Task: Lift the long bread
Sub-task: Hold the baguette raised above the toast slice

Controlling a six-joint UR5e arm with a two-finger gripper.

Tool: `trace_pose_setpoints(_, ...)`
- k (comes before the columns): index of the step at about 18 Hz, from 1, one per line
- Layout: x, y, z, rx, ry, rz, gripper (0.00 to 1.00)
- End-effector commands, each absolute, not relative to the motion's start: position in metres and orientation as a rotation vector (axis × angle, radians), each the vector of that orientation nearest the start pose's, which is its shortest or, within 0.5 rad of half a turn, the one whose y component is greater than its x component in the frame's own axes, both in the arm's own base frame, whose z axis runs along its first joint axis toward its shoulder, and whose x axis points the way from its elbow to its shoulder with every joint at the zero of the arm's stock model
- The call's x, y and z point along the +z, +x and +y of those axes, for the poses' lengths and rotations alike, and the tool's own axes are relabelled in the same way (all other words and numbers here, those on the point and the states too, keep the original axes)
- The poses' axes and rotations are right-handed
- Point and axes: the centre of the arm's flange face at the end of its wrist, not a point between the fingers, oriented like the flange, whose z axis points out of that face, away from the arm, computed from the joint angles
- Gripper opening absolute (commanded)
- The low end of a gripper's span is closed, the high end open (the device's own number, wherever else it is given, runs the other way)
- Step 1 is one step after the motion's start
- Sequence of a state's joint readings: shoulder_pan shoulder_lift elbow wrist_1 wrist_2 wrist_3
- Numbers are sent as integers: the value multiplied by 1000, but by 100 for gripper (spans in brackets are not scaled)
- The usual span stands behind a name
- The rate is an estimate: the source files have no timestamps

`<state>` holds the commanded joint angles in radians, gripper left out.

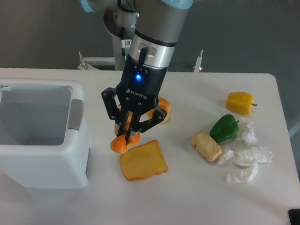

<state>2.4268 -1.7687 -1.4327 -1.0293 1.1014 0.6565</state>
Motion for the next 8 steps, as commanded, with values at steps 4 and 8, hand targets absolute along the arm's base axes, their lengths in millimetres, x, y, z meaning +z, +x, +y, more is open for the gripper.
trace_pose_setpoints(4, 522, -340, 530, -17, -2479, -103, 9)
trace_pose_setpoints(8, 522, -342, 529, -18, -2477, -108, 9)
